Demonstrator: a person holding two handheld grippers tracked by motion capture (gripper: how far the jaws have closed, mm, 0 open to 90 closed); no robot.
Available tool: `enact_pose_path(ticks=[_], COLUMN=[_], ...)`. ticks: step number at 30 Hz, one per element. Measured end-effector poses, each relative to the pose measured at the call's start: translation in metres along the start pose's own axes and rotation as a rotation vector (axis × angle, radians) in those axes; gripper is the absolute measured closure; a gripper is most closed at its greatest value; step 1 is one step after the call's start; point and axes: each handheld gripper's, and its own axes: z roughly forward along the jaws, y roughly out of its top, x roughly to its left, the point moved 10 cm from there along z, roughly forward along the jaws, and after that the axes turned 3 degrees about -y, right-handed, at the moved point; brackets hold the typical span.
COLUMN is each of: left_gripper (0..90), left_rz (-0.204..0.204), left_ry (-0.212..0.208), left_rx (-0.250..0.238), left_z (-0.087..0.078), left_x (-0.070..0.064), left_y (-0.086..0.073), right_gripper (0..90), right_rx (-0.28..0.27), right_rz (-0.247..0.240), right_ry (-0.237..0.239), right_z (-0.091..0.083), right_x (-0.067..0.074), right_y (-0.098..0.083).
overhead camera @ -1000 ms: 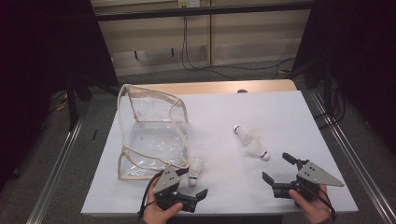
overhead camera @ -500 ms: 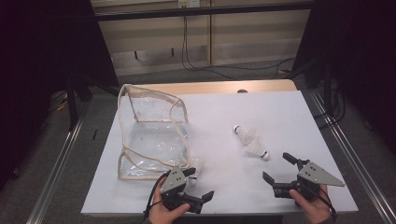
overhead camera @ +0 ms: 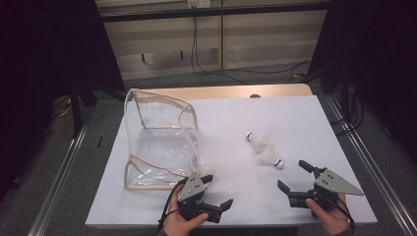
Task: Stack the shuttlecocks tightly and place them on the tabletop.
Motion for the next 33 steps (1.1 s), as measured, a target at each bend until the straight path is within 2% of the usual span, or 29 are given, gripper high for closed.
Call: enact_pose_path(ticks=[3, 6, 10, 13, 21, 33], left_gripper=[3.9, 4.1, 4.6, 5.2, 3.0, 4.7], left_rz=[-0.004, 0.003, -0.017, -0.006, -0.023, -0.02], left_ry=[0.019, 0.019, 0.044, 0.065, 0.063, 0.065], left_rx=[0.008, 0.01, 0.01, 0.022, 0.012, 0.012], left_z=[0.005, 0.009, 0.012, 0.014, 0.017, 0.016], left_x=[-0.001, -0.002, 0.0, 0.002, -0.001, 0.0], left_y=[0.003, 0.007, 0.011, 0.01, 0.01, 0.01], right_gripper=[1.4, 1.4, 1.4, 1.4, 1.4, 1.4], right_rx=[0.001, -0.001, -0.005, -0.004, -0.006, -0.008], right_rz=[0.007, 0.004, 0.005, 0.004, 0.005, 0.004], right_ry=[-0.001, 0.001, 0.003, 0.0, 0.003, 0.001], right_z=[0.0, 0.0, -0.001, -0.001, -0.001, -0.002], right_x=[0.0, 0.001, 0.001, -0.001, 0.001, 0.001], right_y=[0.0, 0.001, 0.001, 0.001, 0.002, 0.002])
